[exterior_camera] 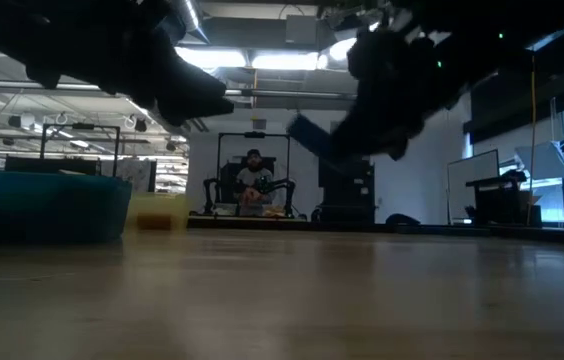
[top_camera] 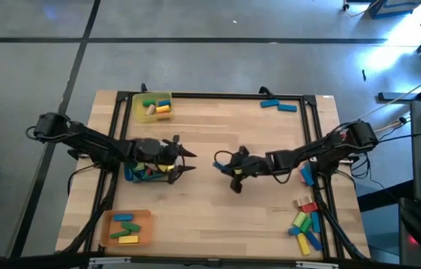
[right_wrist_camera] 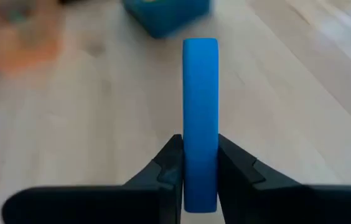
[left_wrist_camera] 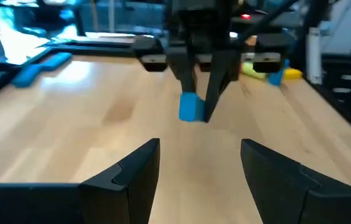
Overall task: Sort blocks by size
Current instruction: Put the blue block into the orange bin
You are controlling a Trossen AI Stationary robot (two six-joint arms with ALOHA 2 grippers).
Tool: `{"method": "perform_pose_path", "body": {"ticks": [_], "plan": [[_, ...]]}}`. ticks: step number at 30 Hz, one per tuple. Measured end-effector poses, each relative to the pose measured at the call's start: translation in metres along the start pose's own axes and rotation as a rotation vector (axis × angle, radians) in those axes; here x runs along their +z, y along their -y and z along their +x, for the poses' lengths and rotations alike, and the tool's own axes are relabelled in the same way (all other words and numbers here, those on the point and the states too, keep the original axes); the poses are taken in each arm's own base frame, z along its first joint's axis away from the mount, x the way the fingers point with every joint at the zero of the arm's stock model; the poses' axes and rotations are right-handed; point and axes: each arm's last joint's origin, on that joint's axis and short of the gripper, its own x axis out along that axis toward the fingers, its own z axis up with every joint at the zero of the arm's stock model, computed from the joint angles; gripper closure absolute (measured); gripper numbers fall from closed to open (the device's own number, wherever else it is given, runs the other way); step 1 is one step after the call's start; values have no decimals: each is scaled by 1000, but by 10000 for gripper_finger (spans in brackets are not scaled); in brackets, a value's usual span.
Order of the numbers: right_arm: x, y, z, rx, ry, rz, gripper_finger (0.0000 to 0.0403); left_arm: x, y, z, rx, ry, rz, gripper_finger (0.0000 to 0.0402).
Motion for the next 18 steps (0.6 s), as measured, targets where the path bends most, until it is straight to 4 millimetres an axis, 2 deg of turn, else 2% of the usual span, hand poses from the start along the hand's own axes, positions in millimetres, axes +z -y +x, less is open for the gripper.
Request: {"method": "perform_pose_path", "body": {"ticks": [8, 18], "plan": [[2, -22, 20, 106, 192, -53, 338, 8, 22, 3, -121, 9, -44, 194], [23, -50, 54, 138, 240, -141, 338, 8, 31, 5, -97, 5, -95, 194]]}}
